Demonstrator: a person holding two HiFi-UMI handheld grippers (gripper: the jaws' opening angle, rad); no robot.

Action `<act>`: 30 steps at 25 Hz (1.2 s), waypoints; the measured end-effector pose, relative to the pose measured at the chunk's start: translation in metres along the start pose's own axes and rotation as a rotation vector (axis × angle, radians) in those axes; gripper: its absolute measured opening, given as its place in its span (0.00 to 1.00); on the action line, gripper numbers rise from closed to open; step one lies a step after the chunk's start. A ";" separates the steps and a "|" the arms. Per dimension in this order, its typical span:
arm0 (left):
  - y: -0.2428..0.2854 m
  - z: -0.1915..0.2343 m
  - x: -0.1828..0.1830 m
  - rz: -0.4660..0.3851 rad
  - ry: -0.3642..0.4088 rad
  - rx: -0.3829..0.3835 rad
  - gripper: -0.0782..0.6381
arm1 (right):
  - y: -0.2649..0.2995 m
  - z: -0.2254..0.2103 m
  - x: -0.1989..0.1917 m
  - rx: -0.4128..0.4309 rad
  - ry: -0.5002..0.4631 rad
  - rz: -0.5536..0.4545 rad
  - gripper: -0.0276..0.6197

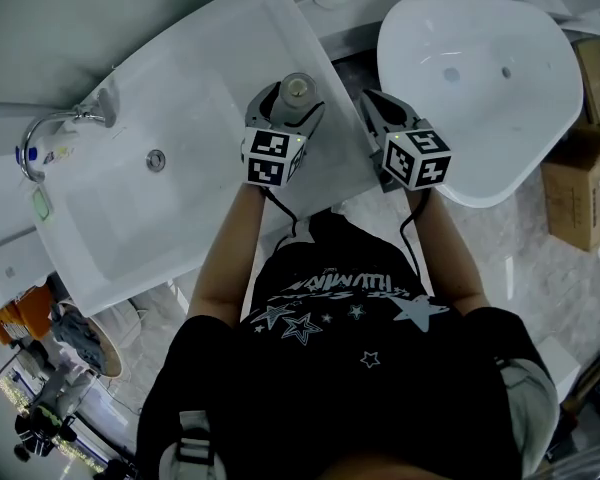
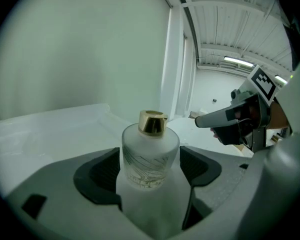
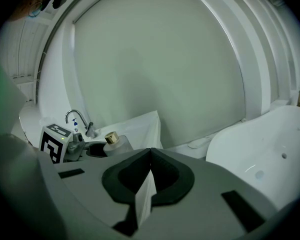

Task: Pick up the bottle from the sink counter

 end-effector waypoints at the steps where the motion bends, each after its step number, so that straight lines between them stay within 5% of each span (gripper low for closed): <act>1: 0.002 0.000 0.001 0.009 0.001 0.003 0.61 | 0.000 -0.001 -0.001 0.000 0.002 0.001 0.05; 30: 0.025 0.000 0.012 0.065 0.056 0.083 0.59 | -0.005 -0.006 -0.009 -0.012 0.022 0.006 0.05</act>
Point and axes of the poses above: the fingertips, and each gripper's own axes: y forward along the fingers, z to its left, x out of its top, the point moved 9 cm from there along -y, backward along the fingers, and after that the axes turned 5 degrees about -x, right-handed, at the moved point
